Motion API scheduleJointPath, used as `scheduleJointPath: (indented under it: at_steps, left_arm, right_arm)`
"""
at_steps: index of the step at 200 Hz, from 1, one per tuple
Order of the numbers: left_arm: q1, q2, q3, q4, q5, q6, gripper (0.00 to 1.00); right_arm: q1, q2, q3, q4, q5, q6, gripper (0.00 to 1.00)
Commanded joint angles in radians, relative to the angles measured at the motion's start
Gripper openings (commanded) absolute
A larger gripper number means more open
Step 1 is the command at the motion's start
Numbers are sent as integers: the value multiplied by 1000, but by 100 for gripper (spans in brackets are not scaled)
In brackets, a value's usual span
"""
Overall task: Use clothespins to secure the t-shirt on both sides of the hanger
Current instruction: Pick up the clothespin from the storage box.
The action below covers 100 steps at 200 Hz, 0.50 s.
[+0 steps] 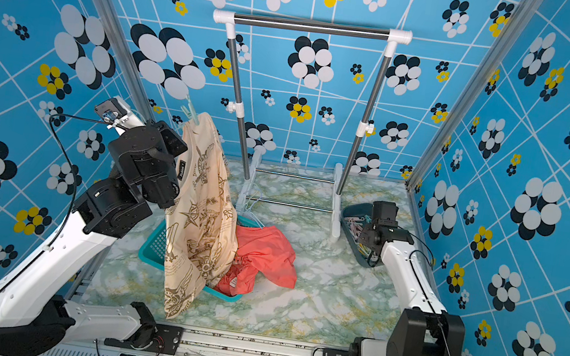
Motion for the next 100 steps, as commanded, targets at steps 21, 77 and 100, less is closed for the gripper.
scheduleJointPath:
  at_steps: [21,77,100]
  left_arm:
    - [-4,-11,-32,96,-10,47,0]
    - [-4,-30,-114,282,-38,173,0]
    - [-1,-22,-114,299,-44,197,0]
  right_arm:
    - [-48,235,159,71,-229,0,35]
    - [-85,492,360,154,-401,118,38]
    - [-87,568,431,145,-368,145,44]
